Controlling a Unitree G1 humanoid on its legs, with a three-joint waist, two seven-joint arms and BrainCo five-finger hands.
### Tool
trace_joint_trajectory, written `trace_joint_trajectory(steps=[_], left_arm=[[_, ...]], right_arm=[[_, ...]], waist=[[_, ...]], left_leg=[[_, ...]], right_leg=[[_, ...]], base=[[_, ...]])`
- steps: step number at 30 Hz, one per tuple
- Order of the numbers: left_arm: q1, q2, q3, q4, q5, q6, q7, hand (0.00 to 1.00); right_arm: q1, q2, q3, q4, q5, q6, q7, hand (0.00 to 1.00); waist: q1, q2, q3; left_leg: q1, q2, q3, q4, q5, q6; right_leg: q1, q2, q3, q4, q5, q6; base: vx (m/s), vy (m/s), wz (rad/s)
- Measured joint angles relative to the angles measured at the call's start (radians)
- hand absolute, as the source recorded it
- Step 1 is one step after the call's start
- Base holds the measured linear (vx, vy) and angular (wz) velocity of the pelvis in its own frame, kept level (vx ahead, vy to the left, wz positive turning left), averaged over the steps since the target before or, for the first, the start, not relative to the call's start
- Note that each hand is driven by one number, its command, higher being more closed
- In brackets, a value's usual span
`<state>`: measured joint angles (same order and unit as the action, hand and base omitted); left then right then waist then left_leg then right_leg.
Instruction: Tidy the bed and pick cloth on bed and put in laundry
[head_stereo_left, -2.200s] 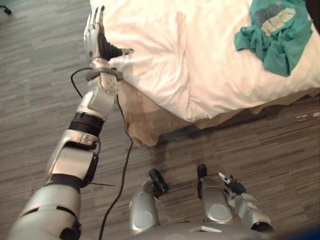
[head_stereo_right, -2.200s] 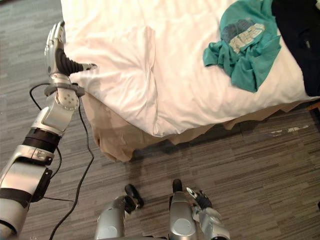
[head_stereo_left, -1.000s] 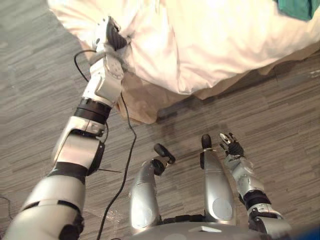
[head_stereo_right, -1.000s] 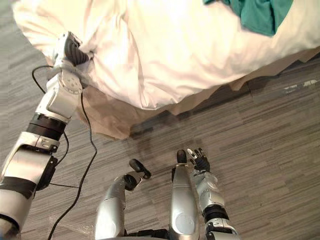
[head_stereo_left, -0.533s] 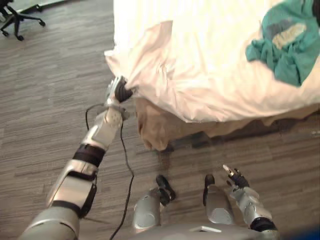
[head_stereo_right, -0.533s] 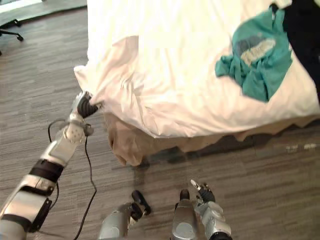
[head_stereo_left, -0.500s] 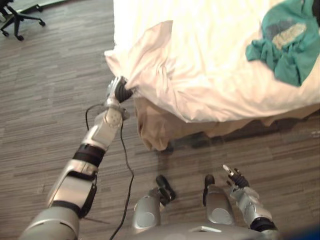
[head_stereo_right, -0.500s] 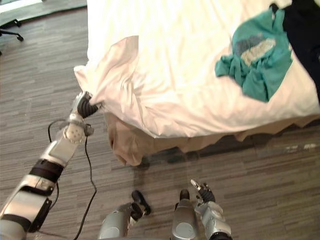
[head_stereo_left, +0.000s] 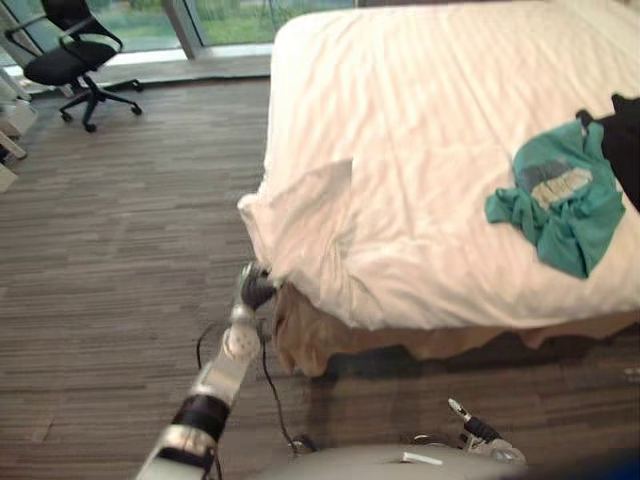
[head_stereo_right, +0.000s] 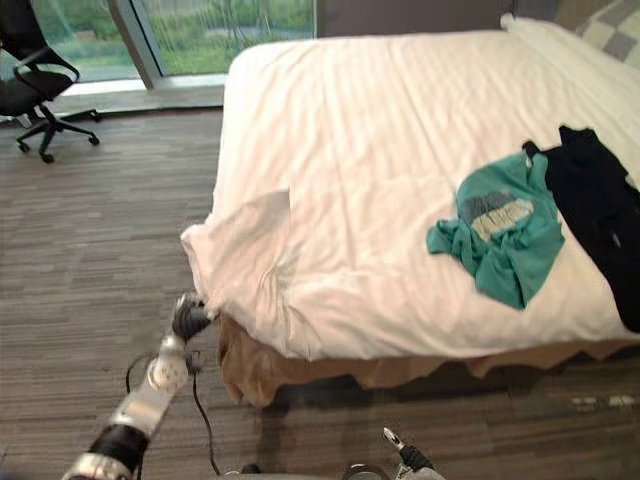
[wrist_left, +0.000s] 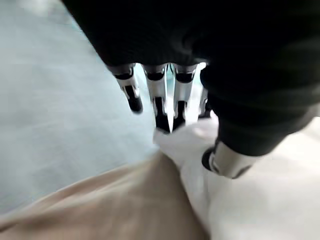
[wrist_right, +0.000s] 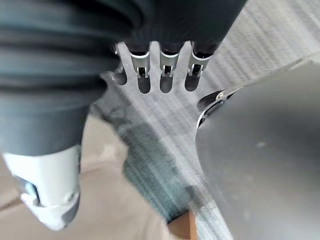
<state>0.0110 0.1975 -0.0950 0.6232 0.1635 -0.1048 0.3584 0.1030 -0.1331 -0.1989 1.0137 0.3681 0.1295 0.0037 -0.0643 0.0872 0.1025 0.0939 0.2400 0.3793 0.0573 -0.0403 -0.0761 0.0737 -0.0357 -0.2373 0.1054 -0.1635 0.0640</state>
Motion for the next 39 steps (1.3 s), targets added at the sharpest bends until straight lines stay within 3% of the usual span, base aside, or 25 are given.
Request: trace_joint_trajectory(steps=[1,2,5,9,11,13,15,19,21,23,24,26,29,32,36,39], left_arm=[[0.039,-0.002,0.044,0.045,-0.023,0.003,0.029,0.0],[0.063,-0.024,0.07,0.118,-0.048,0.009,0.047,0.0],[0.155,-0.1,0.146,0.221,-0.103,0.01,0.079,0.0],[0.232,-0.126,0.257,0.318,-0.096,0.022,0.085,0.0],[0.245,-0.13,0.311,0.347,-0.095,0.056,0.082,0.0],[0.258,-0.136,0.366,0.359,-0.091,0.113,0.04,0.0],[0.268,-0.151,0.416,0.382,-0.072,0.165,-0.045,0.0],[0.309,-0.175,0.459,0.382,-0.068,0.164,-0.119,0.0],[0.31,-0.183,0.461,0.385,-0.112,0.108,-0.137,0.0],[0.295,-0.182,0.448,0.379,-0.214,-0.025,-0.13,0.0],[0.284,-0.181,0.445,0.376,-0.245,-0.066,-0.123,0.0],[0.25,-0.177,0.398,0.279,-0.349,-0.222,-0.064,0.0],[0.195,-0.13,0.319,0.095,-0.36,-0.321,0.038,0.0],[0.118,-0.033,0.294,-0.07,-0.267,-0.364,0.181,0.0],[0.066,0.081,0.315,-0.219,-0.168,-0.342,0.26,0.0],[0.031,0.139,0.313,-0.272,-0.098,-0.31,0.258,0.0]], right_arm=[[0.003,0.018,-0.003,0.002,-0.003,0.01,0.005,0.0],[0.01,0.021,-0.013,0.013,-0.023,0.016,0.014,0.0],[0.013,-0.005,-0.038,0.031,-0.069,0.023,0.033,0.0],[0.031,-0.004,-0.065,0.031,-0.078,0.028,0.05,0.0],[0.032,0.0,-0.065,0.03,-0.078,0.028,0.057,0.0],[0.035,0.01,-0.065,0.031,-0.079,0.028,0.064,0.0],[0.044,0.018,-0.065,0.03,-0.087,0.027,0.071,0.0],[0.069,0.037,-0.064,0.025,-0.109,0.016,0.073,0.0],[0.08,0.04,-0.063,0.023,-0.112,0.016,0.073,0.0],[0.08,0.034,-0.057,0.023,-0.123,0.016,0.073,0.0],[0.08,0.032,-0.053,0.022,-0.129,0.016,0.073,0.0],[0.084,0.026,-0.04,0.023,-0.138,0.023,0.073,0.0],[0.077,0.014,-0.024,0.023,-0.135,0.052,0.088,0.0],[0.062,0.005,-0.026,0.024,-0.131,0.082,0.119,0.0],[0.043,-0.005,-0.048,0.024,-0.125,0.1,0.148,0.0],[0.035,-0.006,-0.068,0.024,-0.125,0.105,0.148,0.0]], waist=[[0.025,-0.06,-0.002],[0.027,-0.068,-0.008],[0.047,-0.016,-0.006],[0.067,-0.016,-0.008],[0.076,-0.024,-0.011],[0.081,-0.037,-0.016],[0.085,-0.05,-0.022],[0.086,-0.067,-0.037],[0.086,-0.07,-0.044],[0.082,-0.069,-0.046],[0.082,-0.068,-0.046],[0.083,-0.069,-0.047],[0.083,-0.069,-0.049],[0.078,-0.07,-0.051],[0.069,-0.063,-0.048],[0.073,-0.06,-0.046]], left_leg=[[0.009,-0.039,-0.005,0.004,-0.002,-0.006],[0.021,-0.032,-0.031,0.004,-0.034,-0.045],[0.048,-0.02,-0.039,-0.02,-0.035,-0.048],[0.068,-0.034,-0.044,-0.023,-0.035,-0.048],[0.077,-0.046,-0.045,-0.029,-0.035,-0.048],[0.081,-0.061,-0.043,-0.049,-0.036,-0.049],[0.082,-0.069,-0.041,-0.067,-0.04,-0.056],[0.101,-0.084,-0.021,-0.083,-0.035,-0.049],[0.109,-0.088,-0.011,-0.104,-0.03,-0.045],[0.115,-0.101,-0.005,-0.145,-0.007,-0.043],[0.116,-0.102,-0.006,-0.152,-0.003,-0.045],[0.116,-0.102,-0.009,-0.158,0.003,-0.044],[0.112,-0.103,-0.023,-0.158,0.004,-0.044],[0.113,-0.103,-0.029,-0.155,0.012,-0.043],[0.117,-0.106,-0.025,-0.154,0.01,-0.044],[0.13,-0.107,-0.009,-0.153,0.003,-0.04]], right_leg=[[0.026,-0.018,0.002,-0.202,0.215,0.003],[0.046,-0.016,-0.035,-0.198,0.166,-0.038],[0.063,0.0,-0.046,-0.197,0.165,-0.04],[0.095,-0.009,-0.057,-0.196,0.165,-0.04],[0.098,-0.021,-0.065,-0.195,0.164,-0.038],[0.096,-0.035,-0.074,-0.195,0.16,-0.023],[0.091,-0.043,-0.078,-0.194,0.165,-0.014],[0.089,-0.059,-0.076,-0.193,0.166,-0.004],[0.084,-0.063,-0.073,-0.193,0.162,0.002],[0.07,-0.065,-0.073,-0.195,0.165,0.006],[0.07,-0.065,-0.074,-0.196,0.166,0.007],[0.071,-0.064,-0.077,-0.201,0.168,0.009],[0.071,-0.063,-0.08,-0.199,0.172,0.007],[0.071,-0.061,-0.078,-0.199,0.178,0.006],[0.073,-0.062,-0.066,-0.198,0.18,0.005],[0.077,-0.063,-0.048,-0.198,0.18,0.004]], base=[[0.22,-0.259,0.33],[0.21,-0.189,0.33],[0.14,-0.052,0.15],[0.02,0.025,0.1],[-0.05,0.063,0.07],[-0.1,0.059,0.11],[-0.16,0.075,0.09],[-0.13,0.032,-0.13],[-0.14,0.004,-0.13],[-0.08,0.006,-0.05],[-0.06,0.003,0.06],[-0.03,-0.005,0.06],[0.01,-0.003,0.03],[0.07,0.006,0.01],[0.11,0.013,-0.01],[0.06,0.009,-0.13]])
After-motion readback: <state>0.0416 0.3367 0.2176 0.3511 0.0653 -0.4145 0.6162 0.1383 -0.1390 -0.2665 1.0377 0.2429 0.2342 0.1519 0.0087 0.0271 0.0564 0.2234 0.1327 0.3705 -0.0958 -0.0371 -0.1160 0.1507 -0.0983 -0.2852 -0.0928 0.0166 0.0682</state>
